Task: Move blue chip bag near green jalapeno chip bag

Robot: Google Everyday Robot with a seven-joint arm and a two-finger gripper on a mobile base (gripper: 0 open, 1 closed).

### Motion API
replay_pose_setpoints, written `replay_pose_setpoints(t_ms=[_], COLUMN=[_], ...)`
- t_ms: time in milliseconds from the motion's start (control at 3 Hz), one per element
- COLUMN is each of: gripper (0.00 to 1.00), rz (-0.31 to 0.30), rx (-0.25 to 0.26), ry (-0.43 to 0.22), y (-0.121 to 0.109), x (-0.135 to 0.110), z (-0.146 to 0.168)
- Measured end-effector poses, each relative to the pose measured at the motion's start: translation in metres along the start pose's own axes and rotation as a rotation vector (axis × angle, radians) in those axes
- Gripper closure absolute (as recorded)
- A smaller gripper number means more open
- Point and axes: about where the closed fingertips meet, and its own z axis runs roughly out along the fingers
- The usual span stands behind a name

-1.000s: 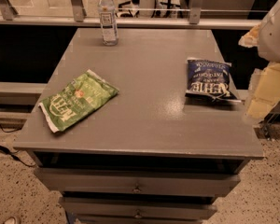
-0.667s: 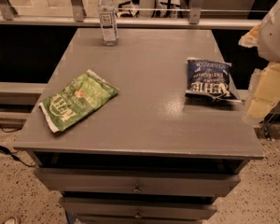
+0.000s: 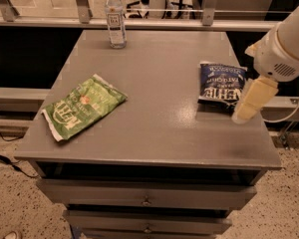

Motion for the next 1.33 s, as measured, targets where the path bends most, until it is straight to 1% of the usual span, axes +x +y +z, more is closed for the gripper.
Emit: replay_pose_setpoints(t_ms=[333,667,1000,1333], gripper=[0.00,0.00,0.02,0.16], rz=[0.058,0.109,0.168,0.199], rx=[0.066,0.102,0.103,0.094], ry=[-0.064,-0.101,-0.109,-0.112], y=[-0.034,-0.057,-0.068,-0.071], x=[-0.002,-0.002,0.004,0.005], z=[0.042,0.068,0.089,0.097])
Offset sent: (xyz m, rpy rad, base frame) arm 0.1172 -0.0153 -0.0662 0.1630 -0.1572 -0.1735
